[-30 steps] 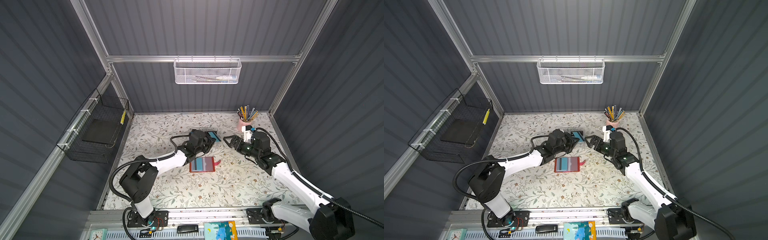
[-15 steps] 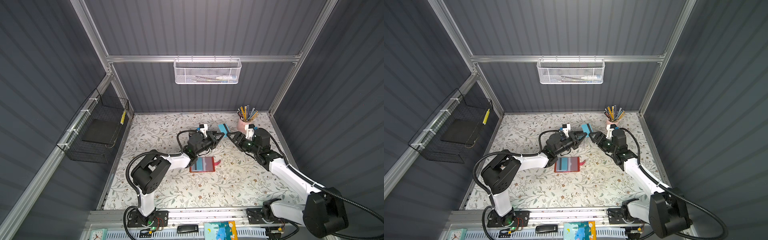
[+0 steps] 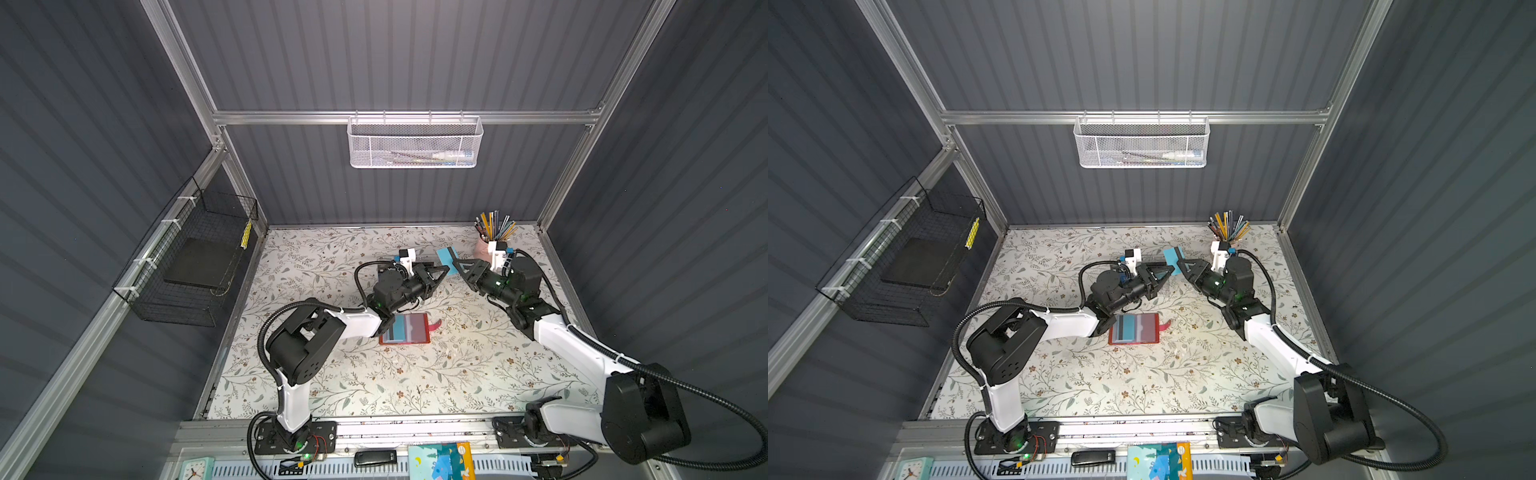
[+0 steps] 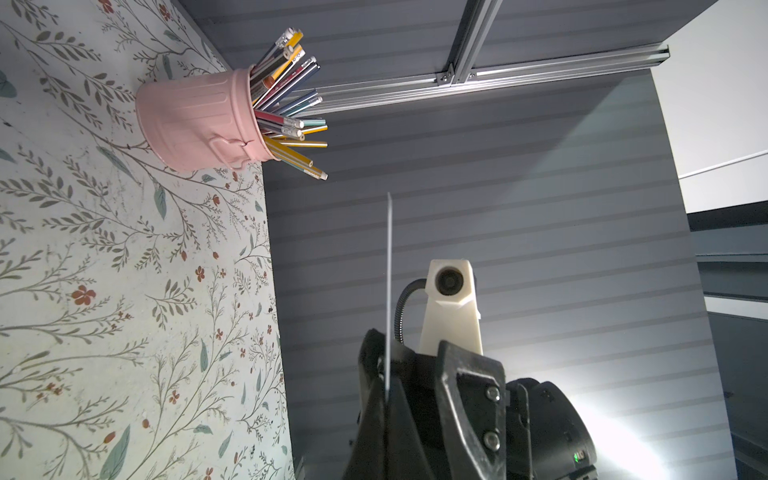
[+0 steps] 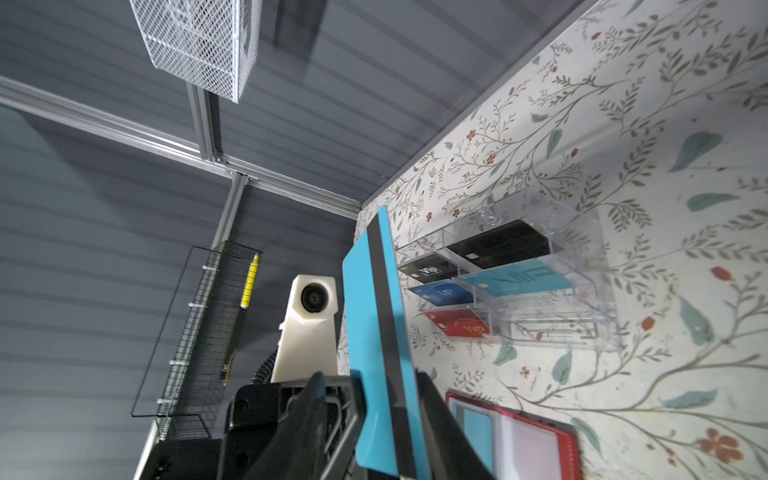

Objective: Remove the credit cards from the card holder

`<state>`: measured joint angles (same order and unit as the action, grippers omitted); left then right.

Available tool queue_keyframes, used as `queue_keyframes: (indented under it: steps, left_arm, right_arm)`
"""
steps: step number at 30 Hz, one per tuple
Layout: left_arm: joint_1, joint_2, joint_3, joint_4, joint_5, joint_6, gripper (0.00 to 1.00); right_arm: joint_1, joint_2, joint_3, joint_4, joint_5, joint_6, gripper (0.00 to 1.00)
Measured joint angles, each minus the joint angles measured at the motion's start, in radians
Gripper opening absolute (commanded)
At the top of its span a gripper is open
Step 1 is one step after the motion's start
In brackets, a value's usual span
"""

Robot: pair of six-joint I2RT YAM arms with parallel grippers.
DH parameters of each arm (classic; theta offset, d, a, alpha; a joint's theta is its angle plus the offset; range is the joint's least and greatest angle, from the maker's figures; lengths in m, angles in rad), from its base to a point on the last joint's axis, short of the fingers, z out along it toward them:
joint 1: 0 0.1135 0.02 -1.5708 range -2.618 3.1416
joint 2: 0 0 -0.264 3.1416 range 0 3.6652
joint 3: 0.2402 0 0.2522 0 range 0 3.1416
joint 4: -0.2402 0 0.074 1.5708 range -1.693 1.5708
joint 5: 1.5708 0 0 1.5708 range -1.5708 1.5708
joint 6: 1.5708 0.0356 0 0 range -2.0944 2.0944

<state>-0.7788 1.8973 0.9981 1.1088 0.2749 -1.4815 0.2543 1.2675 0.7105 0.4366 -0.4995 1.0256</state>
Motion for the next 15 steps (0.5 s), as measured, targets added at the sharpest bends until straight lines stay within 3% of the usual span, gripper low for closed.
queue_keyframes:
  steps: [5,9,12,15]
  left_arm:
    - [0.0,0.01,0.0,0.039,0.0,-0.014,0.0]
    - [0.0,0.01,0.0,0.047,0.0,-0.019,0.12]
    - [0.0,0.011,-0.001,0.04,0.003,-0.027,0.25]
    - [0.0,0.011,-0.003,0.037,0.008,-0.025,0.47]
  right_arm:
    - [-0.003,0.001,-0.008,0.026,-0.001,0.011,0.17]
    - [-0.005,0.001,-0.012,0.032,0.002,0.014,0.07]
    - [-0.004,0.0,-0.012,0.048,0.0,0.012,0.01]
    - [-0.003,0.0,-0.012,0.048,0.001,0.009,0.0]
